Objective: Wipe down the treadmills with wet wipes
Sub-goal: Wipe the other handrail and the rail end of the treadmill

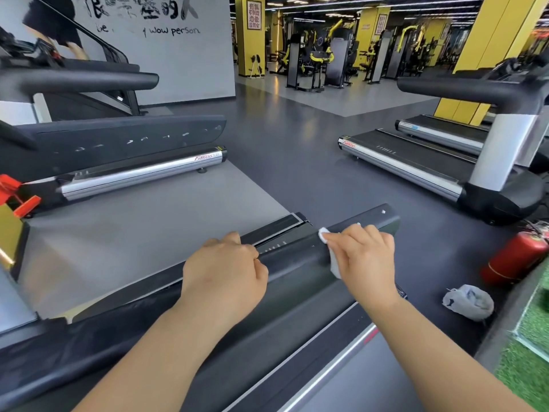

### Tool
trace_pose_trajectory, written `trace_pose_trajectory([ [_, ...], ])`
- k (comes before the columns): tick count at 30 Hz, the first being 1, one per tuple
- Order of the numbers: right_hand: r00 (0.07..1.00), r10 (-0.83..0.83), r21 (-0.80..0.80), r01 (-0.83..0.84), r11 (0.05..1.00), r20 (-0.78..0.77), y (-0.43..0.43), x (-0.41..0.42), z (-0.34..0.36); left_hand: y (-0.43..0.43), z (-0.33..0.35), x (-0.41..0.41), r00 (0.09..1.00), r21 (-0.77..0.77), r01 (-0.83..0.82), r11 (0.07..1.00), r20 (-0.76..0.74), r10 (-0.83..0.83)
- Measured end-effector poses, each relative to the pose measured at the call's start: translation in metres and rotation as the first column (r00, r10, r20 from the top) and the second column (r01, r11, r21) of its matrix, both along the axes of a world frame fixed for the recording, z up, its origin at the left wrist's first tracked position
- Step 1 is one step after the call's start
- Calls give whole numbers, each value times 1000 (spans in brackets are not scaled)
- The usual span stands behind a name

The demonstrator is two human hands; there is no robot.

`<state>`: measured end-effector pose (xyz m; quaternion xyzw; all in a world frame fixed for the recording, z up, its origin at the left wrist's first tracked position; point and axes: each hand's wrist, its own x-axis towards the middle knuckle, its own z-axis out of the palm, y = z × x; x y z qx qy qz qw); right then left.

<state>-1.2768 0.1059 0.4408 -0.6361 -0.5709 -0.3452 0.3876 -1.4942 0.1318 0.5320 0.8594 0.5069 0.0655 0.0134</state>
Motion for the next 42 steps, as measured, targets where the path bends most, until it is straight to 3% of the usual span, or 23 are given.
trace_pose_trajectory([
  [3,994,45,42,-40,998,-105,-2,-13,13,4,-1,4,999,-4,-13,1000,35,13],
  [7,988,140,-8,-139,990,70,10,-52,14,7,-9,19,992,-19,27,999,120,-25],
  [10,985,137,-54,-133,990,100,16,-44,11,7,-16,23,994,-13,29,999,106,-28],
  [16,961,-132,-236,190,953,241,22,7,29,6,-19,21,997,36,30,999,68,-32],
  [20,995,22,-108,-12,994,100,13,-14,31,6,-22,20,997,64,55,996,58,-59],
  [23,981,138,-44,-133,990,139,6,-43,16,5,-21,19,994,75,97,992,39,-100],
  [26,985,138,28,-142,989,103,6,-35,3,5,-17,16,993,54,107,993,50,-109],
  [29,993,54,48,-60,997,108,9,-18,-3,4,-12,19,982,270,78,960,147,-121],
  [30,996,9,44,-13,999,94,9,-11,-4,2,-7,18,984,300,93,950,116,-133],
  [33,997,-68,50,70,996,-31,2,1,-6,1,-6,19,992,216,111,970,41,-122],
  [35,996,-6,72,12,997,-88,-4,-12,-5,1,-3,15,992,155,113,981,40,-121],
  [38,995,101,56,-102,993,17,-4,-45,-11,11,-24,21,971,26,98,995,216,-102],
  [42,979,193,78,-198,977,64,-1,-32,-22,4,-25,38,949,21,165,986,269,-165],
])
